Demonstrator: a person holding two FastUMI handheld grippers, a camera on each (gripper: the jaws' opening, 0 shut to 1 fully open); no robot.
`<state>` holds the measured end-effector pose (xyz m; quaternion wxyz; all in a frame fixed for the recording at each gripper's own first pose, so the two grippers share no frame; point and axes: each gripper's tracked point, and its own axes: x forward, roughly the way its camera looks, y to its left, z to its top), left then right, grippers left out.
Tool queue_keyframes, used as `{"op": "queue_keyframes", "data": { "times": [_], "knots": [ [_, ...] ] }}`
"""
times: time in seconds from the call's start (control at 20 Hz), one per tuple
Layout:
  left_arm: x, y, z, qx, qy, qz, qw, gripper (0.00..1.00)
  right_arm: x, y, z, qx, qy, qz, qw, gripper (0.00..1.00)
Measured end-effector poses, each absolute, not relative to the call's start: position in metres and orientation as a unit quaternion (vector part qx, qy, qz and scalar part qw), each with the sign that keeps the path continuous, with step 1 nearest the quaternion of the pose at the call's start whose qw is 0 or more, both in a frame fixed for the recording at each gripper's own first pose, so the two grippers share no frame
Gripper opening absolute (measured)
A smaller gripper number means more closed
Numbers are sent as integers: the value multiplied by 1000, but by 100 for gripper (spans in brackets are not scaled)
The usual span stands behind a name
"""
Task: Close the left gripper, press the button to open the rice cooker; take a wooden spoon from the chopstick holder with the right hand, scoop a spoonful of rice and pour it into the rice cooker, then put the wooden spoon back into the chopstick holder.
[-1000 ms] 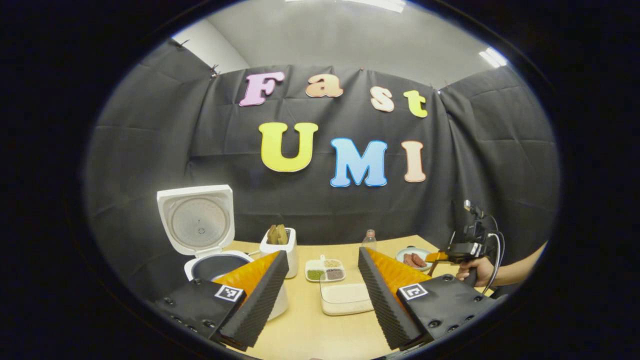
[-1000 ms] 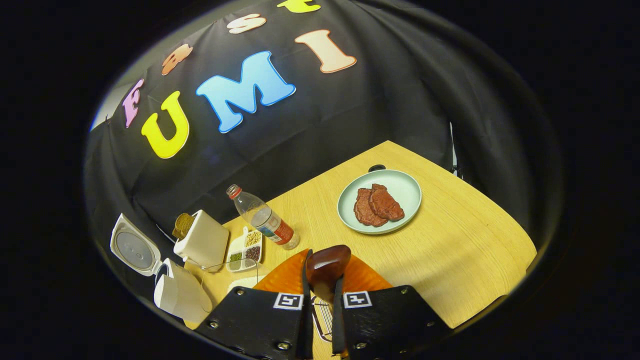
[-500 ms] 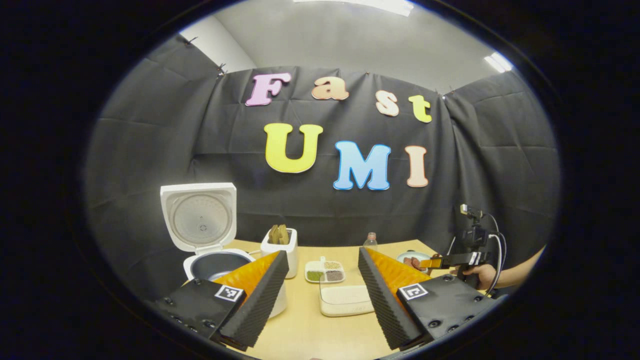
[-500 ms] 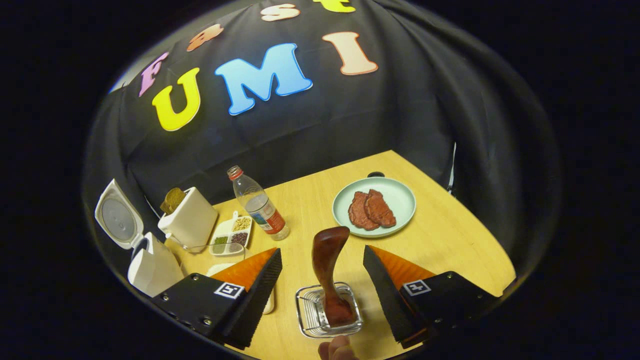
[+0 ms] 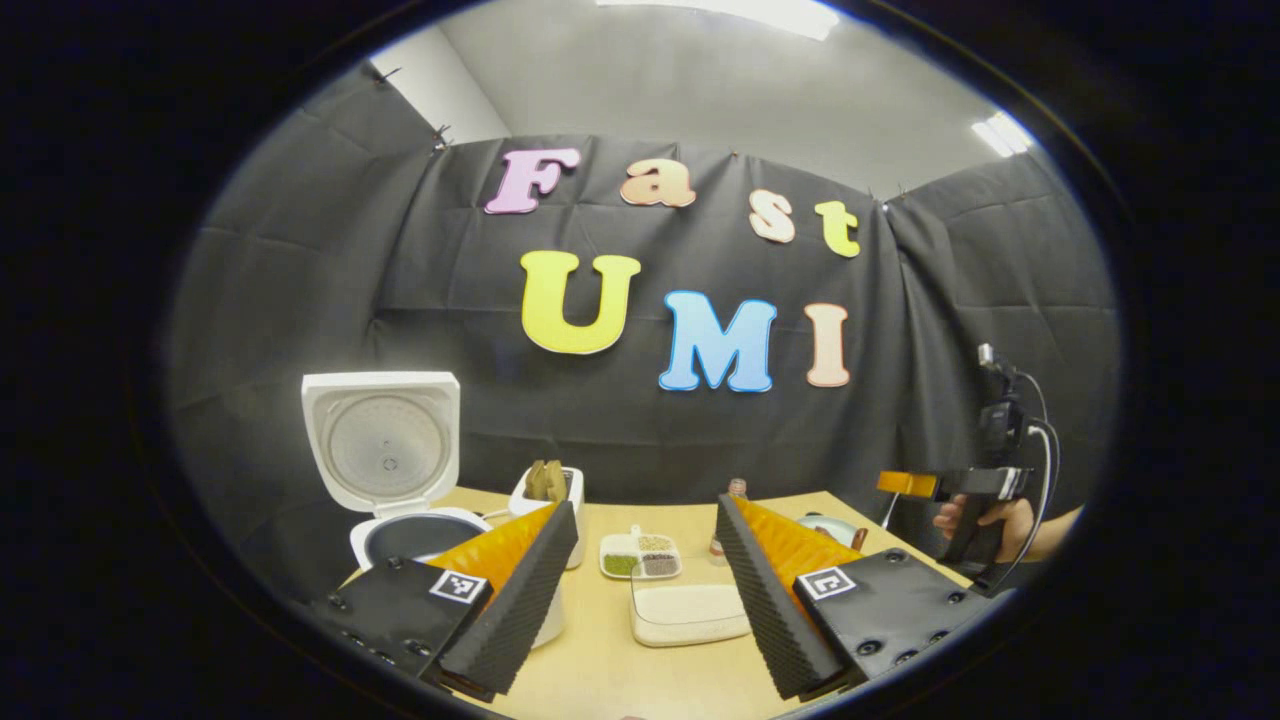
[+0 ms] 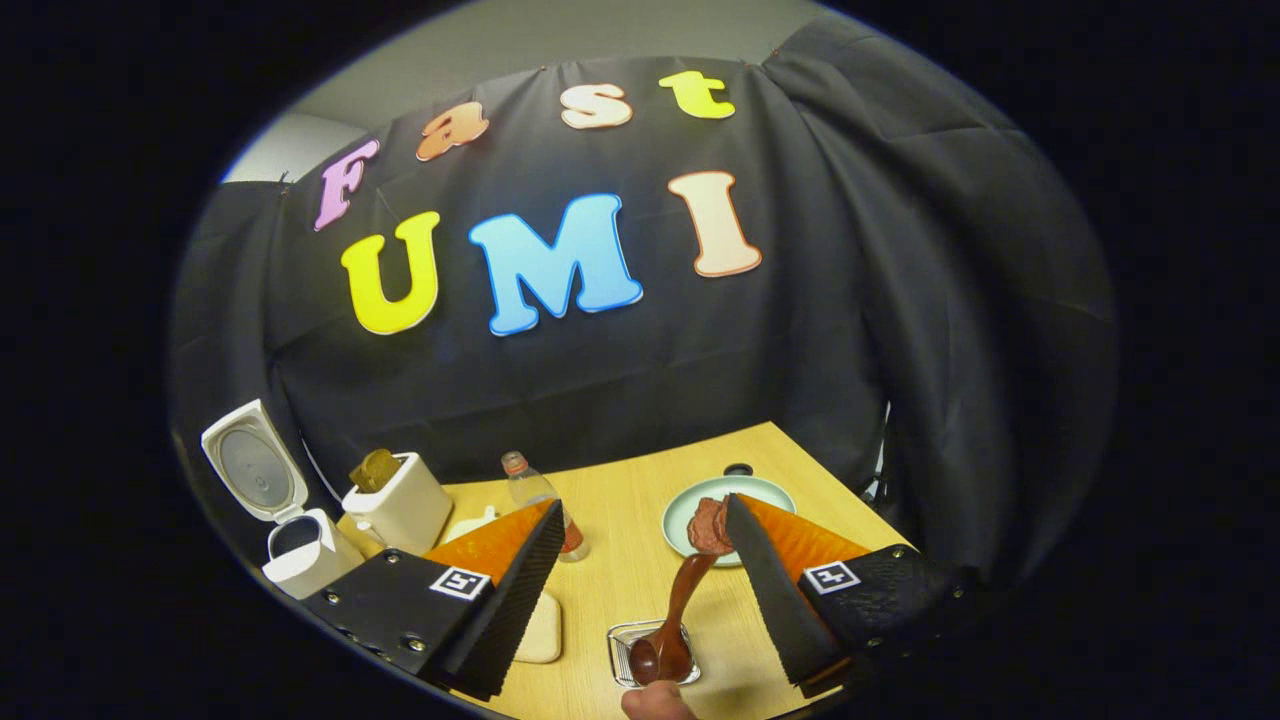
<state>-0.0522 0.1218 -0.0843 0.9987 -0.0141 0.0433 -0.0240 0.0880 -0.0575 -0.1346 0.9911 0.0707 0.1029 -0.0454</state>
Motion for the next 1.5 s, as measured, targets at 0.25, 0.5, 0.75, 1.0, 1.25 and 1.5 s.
{"op": "queue_keyframes", "data": {
  "times": [0.25, 0.5, 0.75, 1.0, 1.25, 1.5],
  "knots": [
    [-36, 134, -75, -8, 35, -25, 999, 97, 73, -36, -72, 50, 49, -26, 997, 98],
    [-19, 156, -61, -2, 25, -17, 1000, 96, 57, -15, -34, 19, 21, -16, 999, 98],
    [-3, 184, -40, -4, 18, 0, 1000, 96, 45, 7, -20, 3, 19, 7, 1000, 98],
    [17, 228, -9, 6, 16, 35, 999, 97, 48, 13, -23, 15, 27, 15, 999, 98],
    [55, 319, 26, -4, 6, 114, 993, 96, 55, 9, -31, 13, 38, 10, 999, 98],
    [96, 396, 40, -12, 8, 178, 984, 96, 72, 2, -42, 18, 51, 1, 999, 98]
  ]
}}
